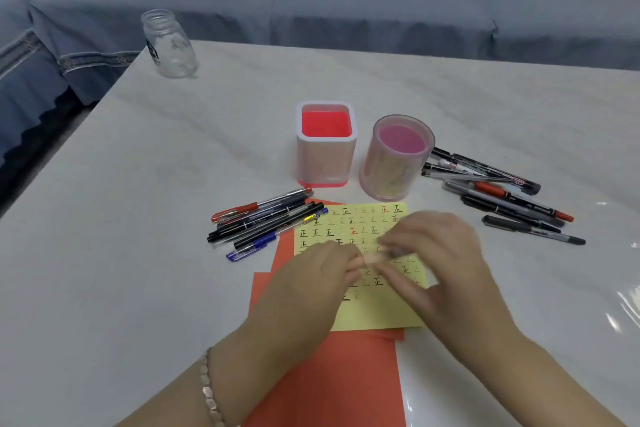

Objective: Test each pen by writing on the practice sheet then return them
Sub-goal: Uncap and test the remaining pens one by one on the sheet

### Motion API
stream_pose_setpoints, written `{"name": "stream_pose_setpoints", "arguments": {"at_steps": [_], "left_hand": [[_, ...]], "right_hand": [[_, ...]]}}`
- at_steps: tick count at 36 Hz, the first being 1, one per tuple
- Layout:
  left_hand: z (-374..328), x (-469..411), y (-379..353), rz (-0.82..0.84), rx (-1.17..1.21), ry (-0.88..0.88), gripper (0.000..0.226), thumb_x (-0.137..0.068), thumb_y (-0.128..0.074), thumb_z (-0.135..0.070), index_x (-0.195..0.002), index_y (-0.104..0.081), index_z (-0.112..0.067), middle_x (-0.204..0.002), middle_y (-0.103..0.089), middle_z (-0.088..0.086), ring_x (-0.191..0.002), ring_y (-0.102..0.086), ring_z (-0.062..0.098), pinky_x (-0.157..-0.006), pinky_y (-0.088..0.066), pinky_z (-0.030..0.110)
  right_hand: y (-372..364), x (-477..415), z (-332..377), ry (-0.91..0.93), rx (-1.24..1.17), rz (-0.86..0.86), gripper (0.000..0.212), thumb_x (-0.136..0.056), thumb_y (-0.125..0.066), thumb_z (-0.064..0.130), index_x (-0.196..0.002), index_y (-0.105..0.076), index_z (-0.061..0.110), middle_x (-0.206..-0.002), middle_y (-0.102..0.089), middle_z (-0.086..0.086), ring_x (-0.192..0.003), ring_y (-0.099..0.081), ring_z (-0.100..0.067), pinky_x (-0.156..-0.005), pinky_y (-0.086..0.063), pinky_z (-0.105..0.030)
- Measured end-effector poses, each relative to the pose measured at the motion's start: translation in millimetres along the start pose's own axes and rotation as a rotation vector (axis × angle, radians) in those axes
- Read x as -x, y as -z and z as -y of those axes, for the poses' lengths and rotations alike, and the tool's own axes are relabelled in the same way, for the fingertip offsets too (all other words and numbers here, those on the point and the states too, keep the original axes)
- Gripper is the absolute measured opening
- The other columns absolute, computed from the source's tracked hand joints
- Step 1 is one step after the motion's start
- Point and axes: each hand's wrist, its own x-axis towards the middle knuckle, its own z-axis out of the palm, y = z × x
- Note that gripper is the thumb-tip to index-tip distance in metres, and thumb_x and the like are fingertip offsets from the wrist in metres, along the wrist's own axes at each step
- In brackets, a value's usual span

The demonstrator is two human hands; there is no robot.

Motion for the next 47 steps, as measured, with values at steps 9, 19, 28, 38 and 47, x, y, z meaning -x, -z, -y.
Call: {"name": "stream_pose_setpoints", "arguments": {"at_steps": [9,19,28,38,47], "left_hand": [[-4,17,-2,-0.052,0.371,-0.022,0.024,-0.09,-0.043,-0.043,-0.089,-0.056,-0.023,-0.074,-0.047,-0.022,-0.067,-0.044,-0.005,-0.059,-0.031,0.006],[-11,20,-3,-0.018,0.535,-0.001,0.022,-0.084,-0.039,-0.042,-0.07,-0.044,-0.026,-0.055,-0.037,-0.001,-0.048,-0.033,0.013,-0.048,-0.023,0.018],[-6,20,8,0.289,0.51,0.191,0.043,-0.081,-0.036,-0.069,-0.091,-0.051,-0.03,-0.056,-0.044,-0.003,-0.05,-0.036,0.006,-0.05,-0.028,0.021],[68,50,-17,-0.098,-0.293,0.202,0.027,-0.087,-0.036,-0.024,-0.086,-0.059,-0.012,-0.077,-0.059,0.004,-0.066,-0.053,0.024,-0.057,-0.042,0.032],[29,36,-34,-0.094,-0.072,0.059,0.042,-0.086,-0.044,-0.031,-0.115,-0.058,-0.004,-0.118,-0.06,0.012,-0.112,-0.046,0.02,-0.099,-0.032,0.03]], "right_hand": [[-4,-4,25,-1.007,-0.93,0.033,0.038,-0.061,-0.076,0.042,-0.084,-0.054,0.021,-0.047,-0.048,0.008,-0.04,-0.04,-0.004,-0.045,-0.033,-0.015],[-24,-3,42,-1.016,-0.931,0.118,0.037,-0.074,-0.06,0.029,-0.047,-0.035,0.02,-0.052,-0.045,-0.018,-0.035,-0.033,-0.01,-0.038,-0.028,-0.016],[-11,7,32,-0.955,-1.003,0.031,0.034,-0.062,-0.063,0.031,-0.046,-0.035,0.021,-0.033,-0.033,0.005,-0.03,-0.027,-0.008,-0.037,-0.024,-0.013],[-6,24,15,-1.105,-1.12,-0.154,0.035,-0.077,-0.044,0.037,-0.07,-0.052,0.003,-0.037,-0.041,-0.004,-0.031,-0.035,-0.014,-0.036,-0.03,-0.018],[-5,29,12,-1.073,-1.148,-0.14,0.015,-0.07,-0.067,0.017,-0.072,-0.056,0.008,-0.052,-0.055,-0.008,-0.045,-0.049,-0.016,-0.046,-0.043,-0.019]]}}
